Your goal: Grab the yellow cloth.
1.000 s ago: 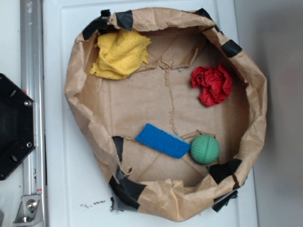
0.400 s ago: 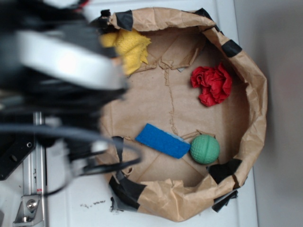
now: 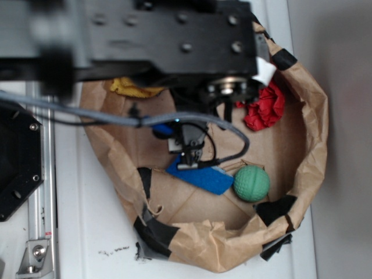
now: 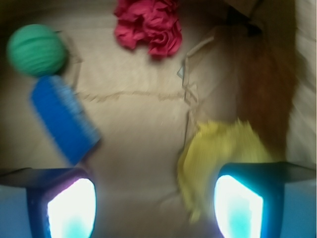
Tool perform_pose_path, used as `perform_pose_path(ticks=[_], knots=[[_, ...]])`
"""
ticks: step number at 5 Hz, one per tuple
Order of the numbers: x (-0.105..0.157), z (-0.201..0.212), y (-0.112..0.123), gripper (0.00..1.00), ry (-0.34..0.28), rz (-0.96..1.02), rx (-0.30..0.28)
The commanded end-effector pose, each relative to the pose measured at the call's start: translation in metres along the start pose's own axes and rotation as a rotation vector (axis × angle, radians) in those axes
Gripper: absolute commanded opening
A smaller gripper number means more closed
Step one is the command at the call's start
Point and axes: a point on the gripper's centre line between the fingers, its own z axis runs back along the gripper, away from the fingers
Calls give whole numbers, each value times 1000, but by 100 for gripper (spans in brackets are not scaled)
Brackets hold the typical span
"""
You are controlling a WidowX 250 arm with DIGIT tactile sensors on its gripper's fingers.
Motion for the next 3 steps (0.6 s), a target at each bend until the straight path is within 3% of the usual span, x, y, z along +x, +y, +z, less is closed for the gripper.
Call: perform_pose_path(ticks=[1,3], knots=[[-17,-42,21,100,-1,-173,127],[-23,-69,56,100,86,-180,152]])
